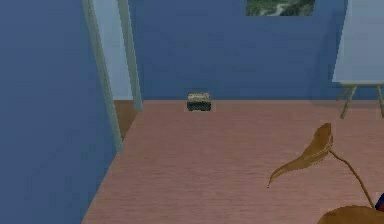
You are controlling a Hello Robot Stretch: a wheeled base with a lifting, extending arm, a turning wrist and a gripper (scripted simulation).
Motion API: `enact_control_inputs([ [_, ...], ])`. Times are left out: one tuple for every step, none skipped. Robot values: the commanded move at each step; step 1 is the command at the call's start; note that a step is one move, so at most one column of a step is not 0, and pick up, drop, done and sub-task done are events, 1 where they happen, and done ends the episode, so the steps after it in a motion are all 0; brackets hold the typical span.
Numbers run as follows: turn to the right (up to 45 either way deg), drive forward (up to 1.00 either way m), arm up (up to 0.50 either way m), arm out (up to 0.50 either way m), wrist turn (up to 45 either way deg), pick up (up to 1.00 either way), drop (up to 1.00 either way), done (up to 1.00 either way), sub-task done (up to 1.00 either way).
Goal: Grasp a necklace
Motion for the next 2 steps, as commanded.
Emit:
enact_control_inputs([
  [0.0,0.0,0.0,0.0,45.0,0.0,0.0,0.0,0.0],
  [0.0,0.0,0.0,0.0,3.0,0.0,0.0,0.0,0.0],
])
